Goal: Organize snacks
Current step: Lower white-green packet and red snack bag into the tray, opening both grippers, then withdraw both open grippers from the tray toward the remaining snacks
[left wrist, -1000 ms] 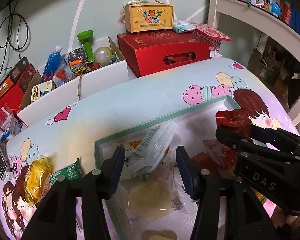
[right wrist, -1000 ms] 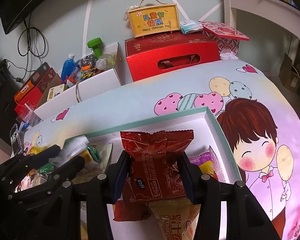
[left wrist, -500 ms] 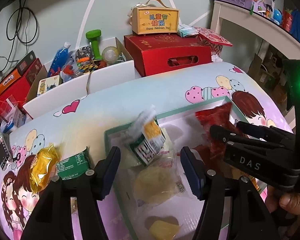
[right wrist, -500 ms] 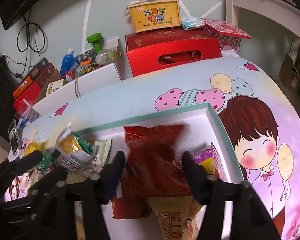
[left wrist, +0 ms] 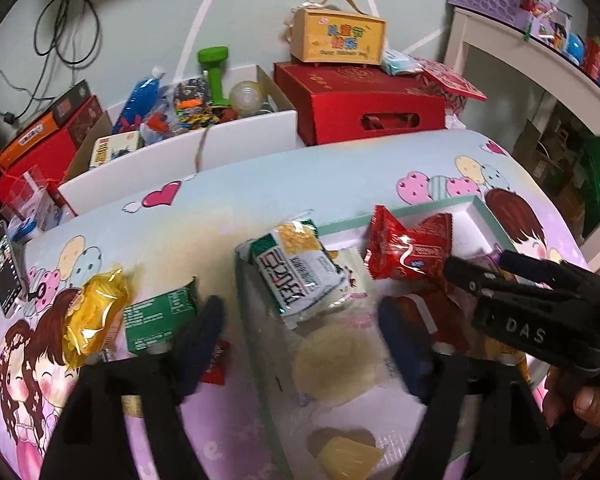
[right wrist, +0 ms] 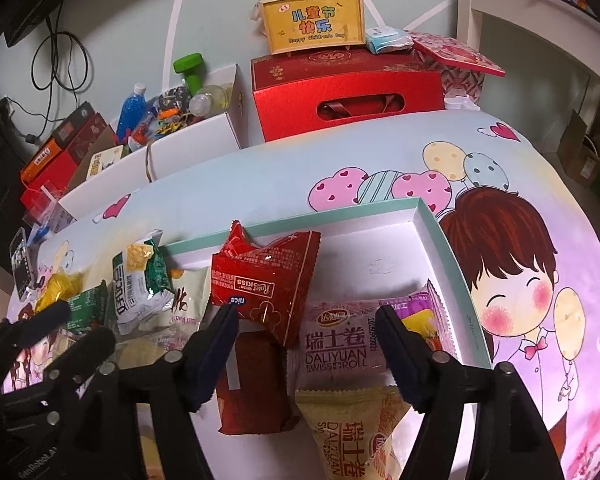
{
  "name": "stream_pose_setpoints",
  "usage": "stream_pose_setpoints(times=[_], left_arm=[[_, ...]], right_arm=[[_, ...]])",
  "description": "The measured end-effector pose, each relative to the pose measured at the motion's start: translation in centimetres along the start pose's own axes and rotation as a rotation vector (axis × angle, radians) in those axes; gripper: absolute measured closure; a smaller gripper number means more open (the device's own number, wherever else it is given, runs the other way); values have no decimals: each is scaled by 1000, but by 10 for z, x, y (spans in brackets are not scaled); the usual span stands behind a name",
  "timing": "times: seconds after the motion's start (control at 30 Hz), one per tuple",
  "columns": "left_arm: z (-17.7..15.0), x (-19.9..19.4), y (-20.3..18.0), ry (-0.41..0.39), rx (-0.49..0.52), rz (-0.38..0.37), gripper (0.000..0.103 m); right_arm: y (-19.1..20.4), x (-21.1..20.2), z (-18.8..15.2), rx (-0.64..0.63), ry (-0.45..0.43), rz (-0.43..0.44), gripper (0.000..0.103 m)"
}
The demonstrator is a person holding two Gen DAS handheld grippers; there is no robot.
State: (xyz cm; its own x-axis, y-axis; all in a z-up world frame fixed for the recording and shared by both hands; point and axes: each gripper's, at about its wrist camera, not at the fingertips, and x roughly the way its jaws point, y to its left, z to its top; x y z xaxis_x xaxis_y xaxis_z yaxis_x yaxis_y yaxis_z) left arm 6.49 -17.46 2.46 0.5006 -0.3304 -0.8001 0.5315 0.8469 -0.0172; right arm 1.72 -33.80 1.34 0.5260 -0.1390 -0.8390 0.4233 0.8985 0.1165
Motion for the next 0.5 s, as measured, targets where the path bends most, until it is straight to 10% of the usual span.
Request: stream_pose_setpoints(times=[0.5], left_arm=[[-5, 8, 36, 9, -137, 80, 12]], right_arm=[[0, -2, 0, 6, -12, 12, 0]])
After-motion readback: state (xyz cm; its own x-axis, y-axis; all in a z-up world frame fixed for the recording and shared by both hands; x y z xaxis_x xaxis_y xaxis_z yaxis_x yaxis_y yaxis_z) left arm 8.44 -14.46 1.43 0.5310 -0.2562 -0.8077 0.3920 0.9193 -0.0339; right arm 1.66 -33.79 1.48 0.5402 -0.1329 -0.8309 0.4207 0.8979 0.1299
